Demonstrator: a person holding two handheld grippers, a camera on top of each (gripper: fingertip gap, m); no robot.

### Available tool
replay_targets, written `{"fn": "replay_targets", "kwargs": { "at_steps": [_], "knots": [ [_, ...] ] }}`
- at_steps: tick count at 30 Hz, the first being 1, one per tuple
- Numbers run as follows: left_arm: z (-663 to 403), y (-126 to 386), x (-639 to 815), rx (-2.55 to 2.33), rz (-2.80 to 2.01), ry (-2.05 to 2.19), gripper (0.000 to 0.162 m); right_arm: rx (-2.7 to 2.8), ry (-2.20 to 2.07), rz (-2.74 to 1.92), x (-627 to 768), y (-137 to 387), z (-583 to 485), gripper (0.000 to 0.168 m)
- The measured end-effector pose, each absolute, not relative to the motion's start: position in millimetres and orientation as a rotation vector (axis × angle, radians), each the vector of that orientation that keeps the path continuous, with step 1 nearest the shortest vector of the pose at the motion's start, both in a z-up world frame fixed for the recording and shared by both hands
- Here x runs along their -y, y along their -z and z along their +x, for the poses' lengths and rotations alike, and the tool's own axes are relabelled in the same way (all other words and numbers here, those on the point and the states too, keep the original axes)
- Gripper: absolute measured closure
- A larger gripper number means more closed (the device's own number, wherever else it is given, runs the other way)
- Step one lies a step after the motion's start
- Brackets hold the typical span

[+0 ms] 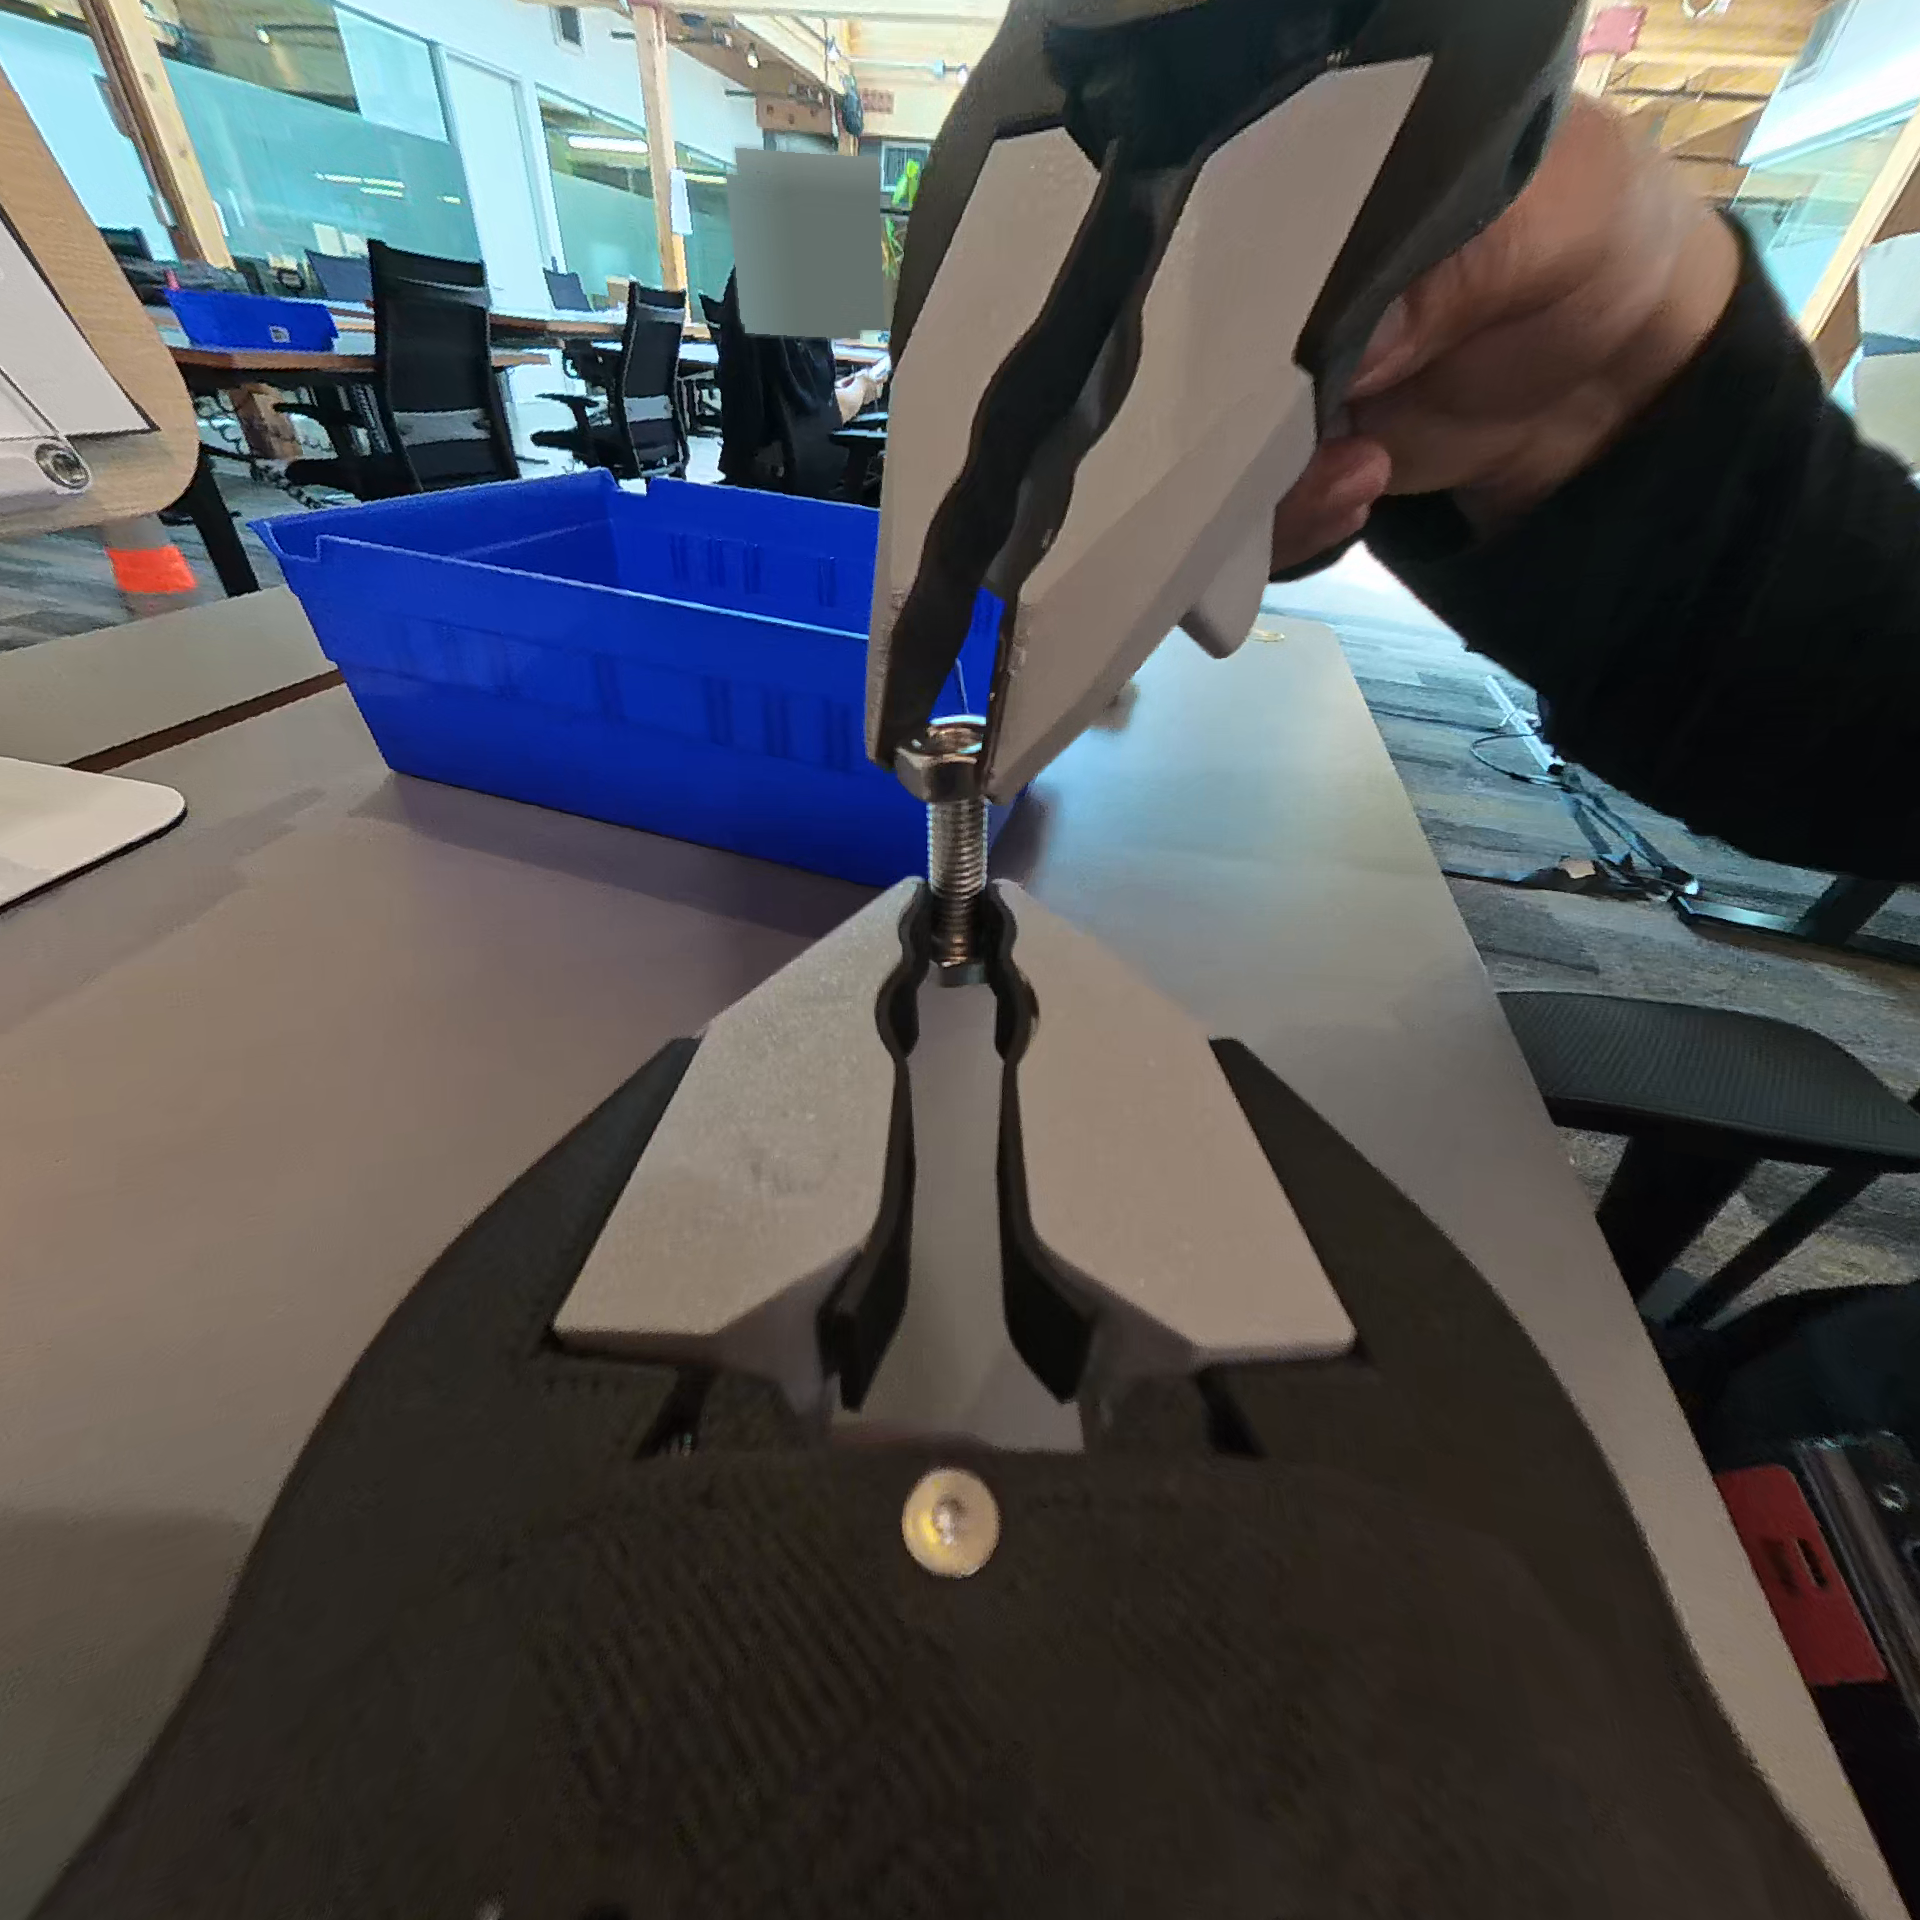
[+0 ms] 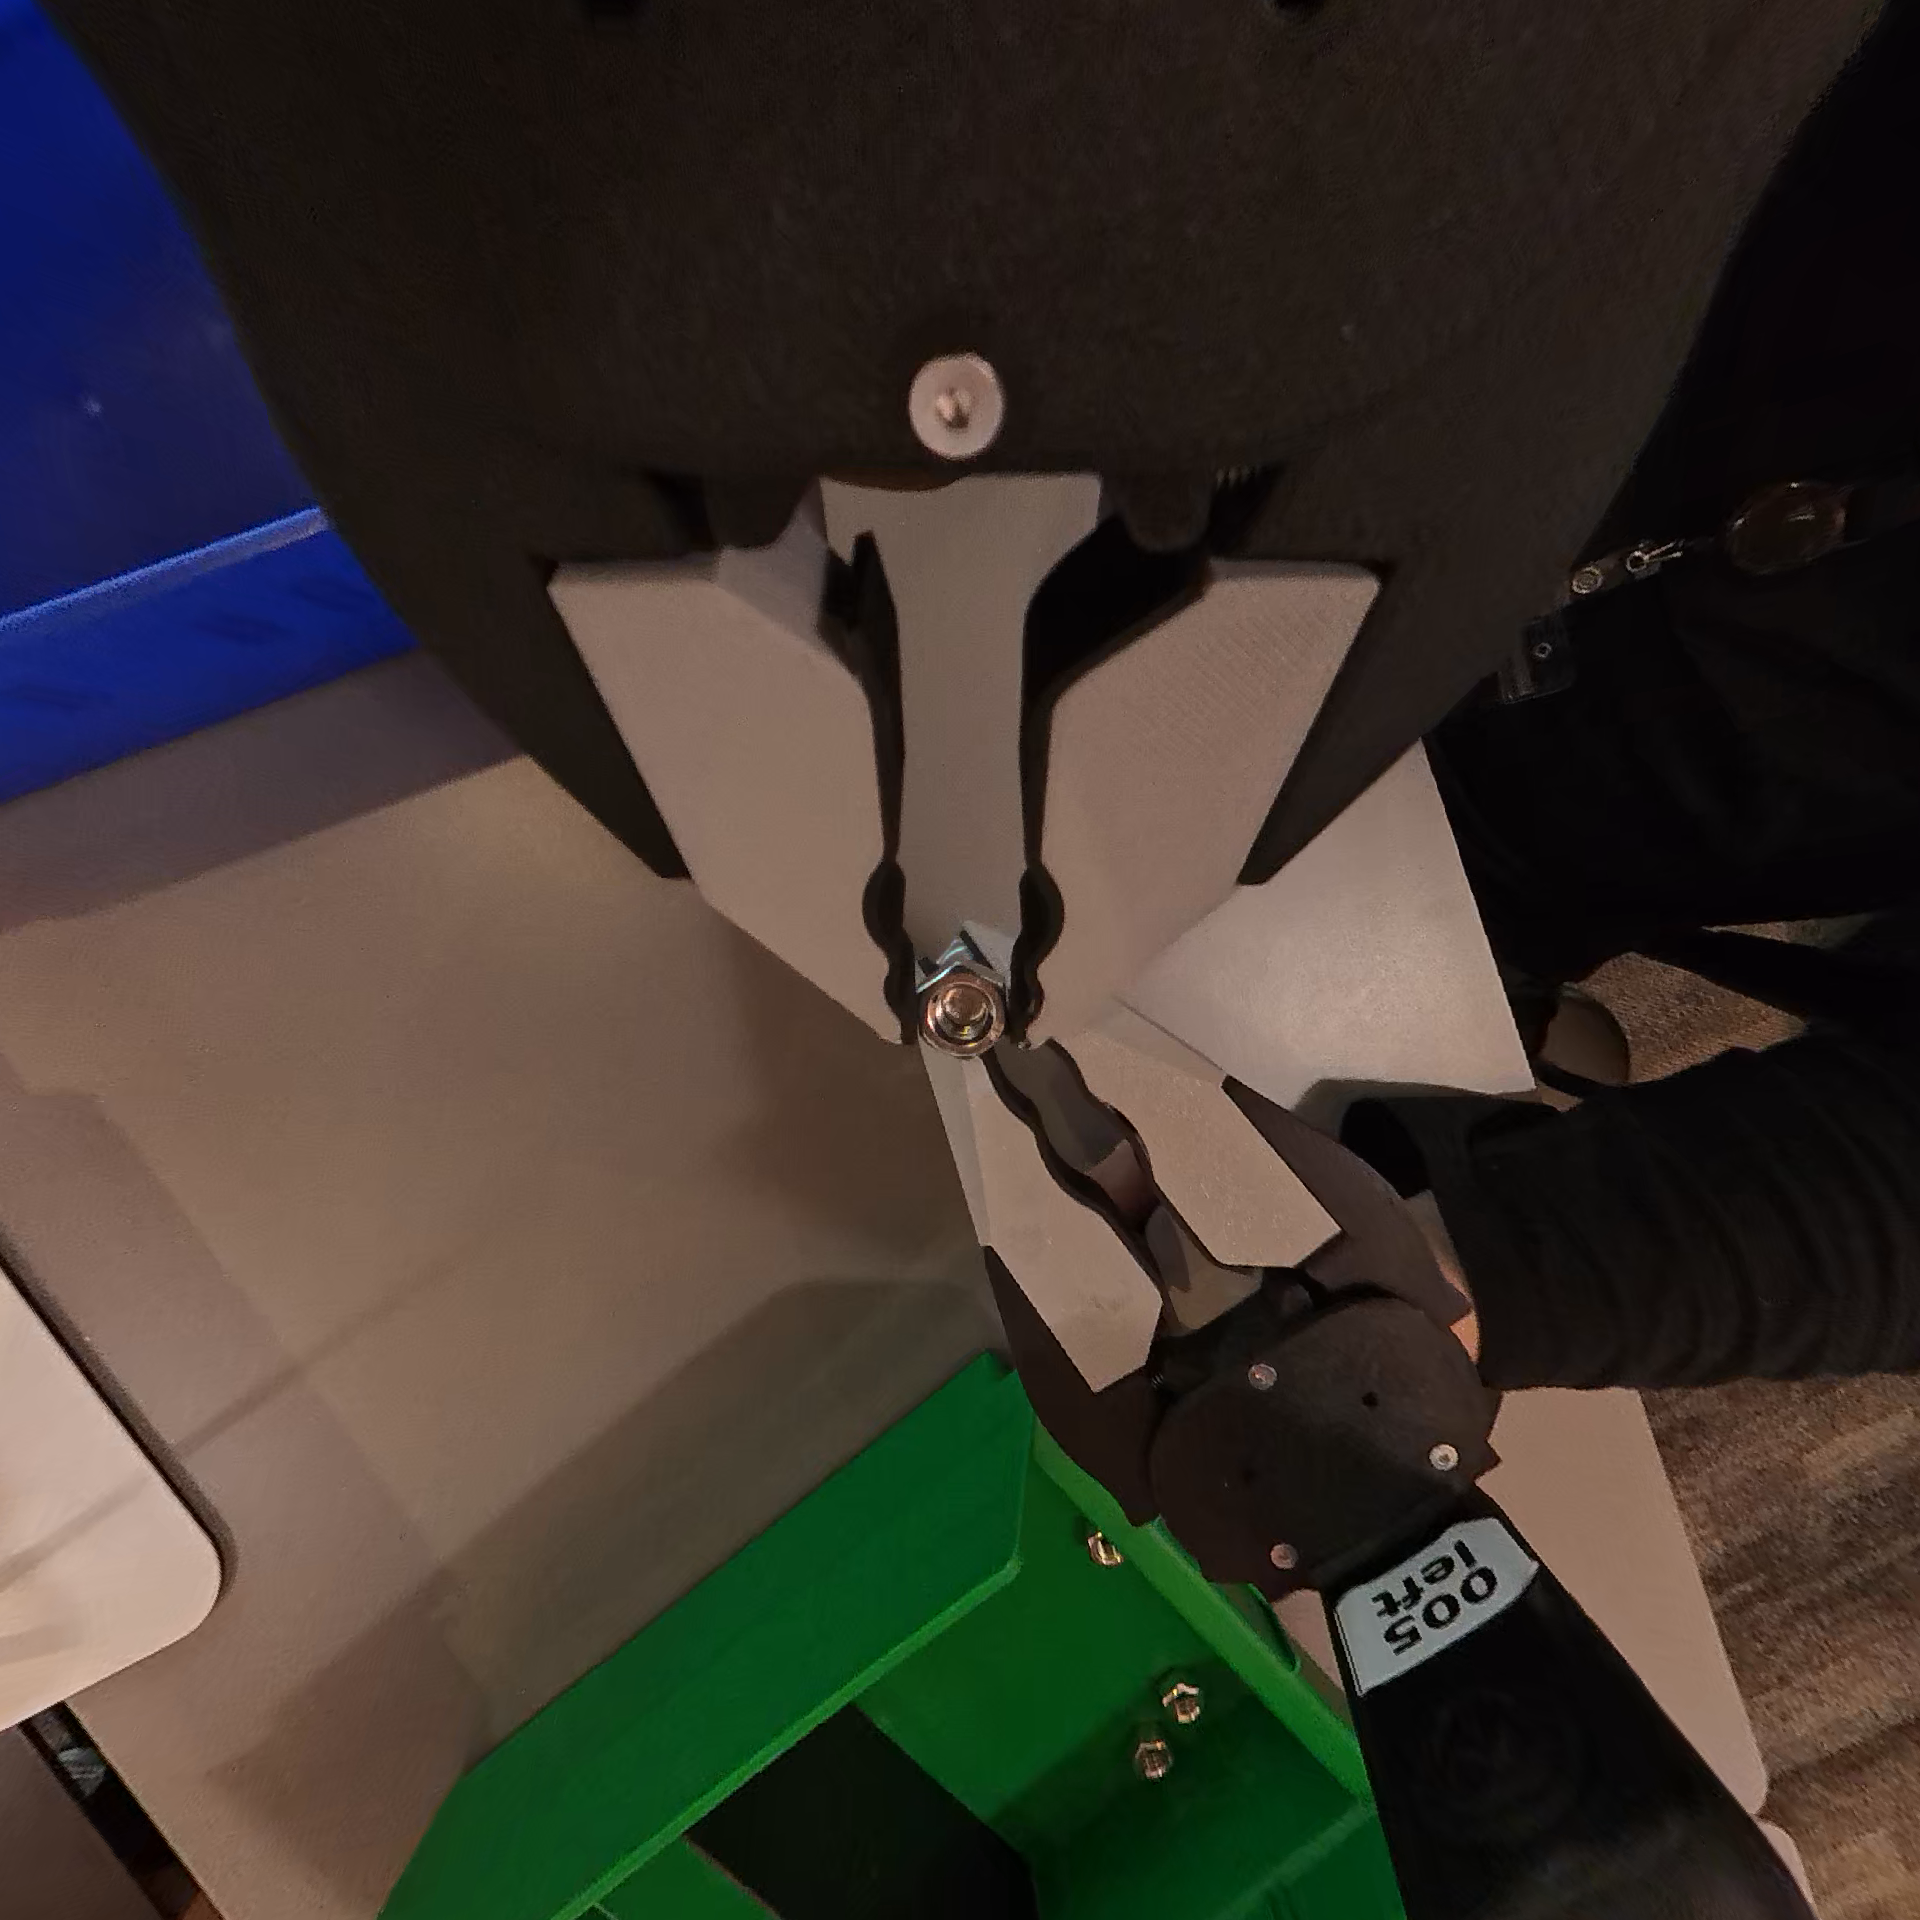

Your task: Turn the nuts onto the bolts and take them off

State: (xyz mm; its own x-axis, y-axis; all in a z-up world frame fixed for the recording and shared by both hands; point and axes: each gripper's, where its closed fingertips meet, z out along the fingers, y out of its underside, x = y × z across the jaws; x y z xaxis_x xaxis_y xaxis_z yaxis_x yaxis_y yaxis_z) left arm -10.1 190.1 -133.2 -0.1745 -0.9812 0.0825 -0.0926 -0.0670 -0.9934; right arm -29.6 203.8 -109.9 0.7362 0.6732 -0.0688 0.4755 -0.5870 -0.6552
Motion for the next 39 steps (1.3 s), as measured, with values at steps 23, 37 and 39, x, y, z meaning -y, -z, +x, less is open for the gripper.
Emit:
{"fn": "replay_targets", "kwargs": {
  "at_steps": [23, 37, 39],
  "knots": [
    [-10.5, 134.7, -187.2, -1.390, -1.219, 1.312, 0.156, 0.820, -0.476, -2.263, -199.8, 110.8, -30.9, 0.154],
    [-9.7, 137.0, -188.0, -1.392, -1.240, 1.298, 0.156, 0.871, -0.267, -2.254, -201.0, 113.1, -30.2, 0.154],
    [-9.8, 136.7, -188.3, -1.388, -1.240, 1.297, 0.156, 0.863, -0.278, -2.256, -201.2, 112.8, -30.0, 0.154]
  ]
}}
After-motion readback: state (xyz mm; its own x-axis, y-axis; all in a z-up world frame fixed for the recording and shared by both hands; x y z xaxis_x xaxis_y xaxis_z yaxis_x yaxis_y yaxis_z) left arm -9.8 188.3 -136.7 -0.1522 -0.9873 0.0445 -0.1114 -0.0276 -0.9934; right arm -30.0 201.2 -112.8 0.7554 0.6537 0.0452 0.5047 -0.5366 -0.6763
